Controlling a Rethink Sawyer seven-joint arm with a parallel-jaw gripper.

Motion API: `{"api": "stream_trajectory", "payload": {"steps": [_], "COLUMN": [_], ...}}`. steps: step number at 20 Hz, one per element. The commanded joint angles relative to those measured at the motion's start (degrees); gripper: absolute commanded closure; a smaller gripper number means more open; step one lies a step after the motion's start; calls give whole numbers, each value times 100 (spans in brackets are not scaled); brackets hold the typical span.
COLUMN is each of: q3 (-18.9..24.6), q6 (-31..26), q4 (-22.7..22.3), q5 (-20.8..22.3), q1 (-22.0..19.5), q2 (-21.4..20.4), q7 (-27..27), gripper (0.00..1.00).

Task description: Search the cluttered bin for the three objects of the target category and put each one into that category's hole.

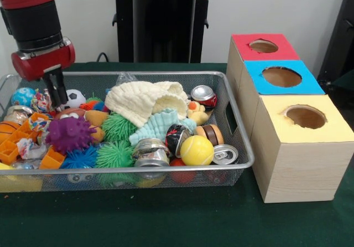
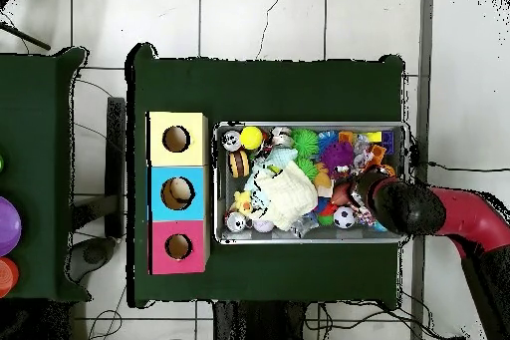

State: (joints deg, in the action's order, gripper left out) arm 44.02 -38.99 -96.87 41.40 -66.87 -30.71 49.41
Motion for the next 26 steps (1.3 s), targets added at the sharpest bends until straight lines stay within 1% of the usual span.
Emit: {"api": "stream_trajectory", "payload": {"steps": [1, 6, 12, 14, 17, 23, 26], "q3": [107, 109, 127, 109, -36, 79, 53], "q6": [-444, -407, -274, -168, -360, -191, -148], "q4": [578, 807, 856, 881, 1016, 935, 938], "q5": [289, 369, 466, 566, 665, 735, 801], "q1": [-56, -57, -98, -86, 13, -83, -67], "q2": [351, 596, 738, 791, 936, 939, 918], "q7": [-1432, -1563, -1587, -1533, -1539, -1474, -1411], "gripper": [100, 100, 100, 100, 100, 100, 100]}}
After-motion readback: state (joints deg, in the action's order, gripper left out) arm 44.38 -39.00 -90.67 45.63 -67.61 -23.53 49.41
